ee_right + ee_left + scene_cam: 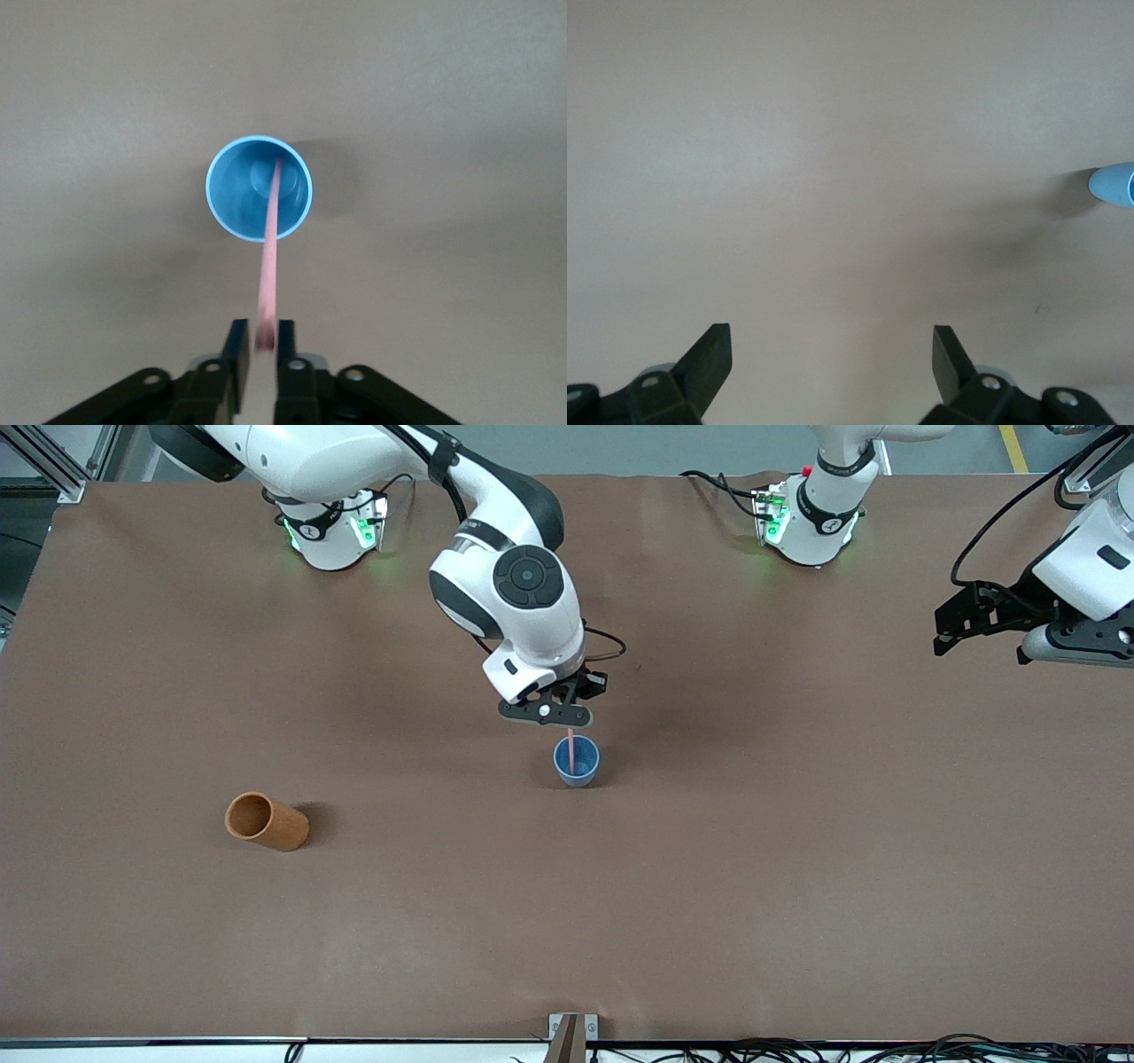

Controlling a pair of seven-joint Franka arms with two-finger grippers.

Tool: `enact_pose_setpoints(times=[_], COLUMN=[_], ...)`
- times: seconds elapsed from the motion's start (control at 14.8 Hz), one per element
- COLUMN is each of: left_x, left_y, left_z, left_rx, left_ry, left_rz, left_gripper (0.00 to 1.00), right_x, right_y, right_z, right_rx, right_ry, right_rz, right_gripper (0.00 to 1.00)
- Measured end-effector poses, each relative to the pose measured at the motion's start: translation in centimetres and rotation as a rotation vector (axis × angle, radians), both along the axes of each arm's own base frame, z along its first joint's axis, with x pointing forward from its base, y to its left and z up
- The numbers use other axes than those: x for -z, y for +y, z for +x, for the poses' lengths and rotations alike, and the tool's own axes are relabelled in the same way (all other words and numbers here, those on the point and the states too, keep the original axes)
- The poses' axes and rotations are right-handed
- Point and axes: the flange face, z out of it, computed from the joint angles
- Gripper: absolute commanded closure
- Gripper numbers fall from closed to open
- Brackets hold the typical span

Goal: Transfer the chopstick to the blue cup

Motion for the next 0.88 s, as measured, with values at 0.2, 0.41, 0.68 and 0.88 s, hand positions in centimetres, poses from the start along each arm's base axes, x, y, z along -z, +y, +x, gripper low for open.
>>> enact_pose_setpoints(times=[0.2, 0.41, 0.68, 0.88], left_x=[0.1, 0.2, 0.2, 0.3], left_y=[-0.1, -0.2, -0.2, -0.3], left_z=[0.2, 0.4, 0.4, 0.4], left_rx=[-0.018, -0.016, -0.016, -0.02], left_ry=[-0.002, -0.012, -0.011, -0.011], left_rz=[-0.001, -0.002, -0.002, -0.002], left_gripper=[0.0, 0.0, 0.0, 0.0], right_x=[-2.9, -8.3, -17.9, -22.3], right_y=[-1.1, -5.2, -16.5, -25.7], right_z=[1.4, 3.5, 5.5, 7.5], right_rx=[0.028, 0.06, -0.001, -0.028], right_ry=[-0.046, -0.112, -0.171, -0.202], right_rz=[0.025, 0.015, -0.116, -0.16], right_gripper=[0.0, 0.0, 0.0, 0.0])
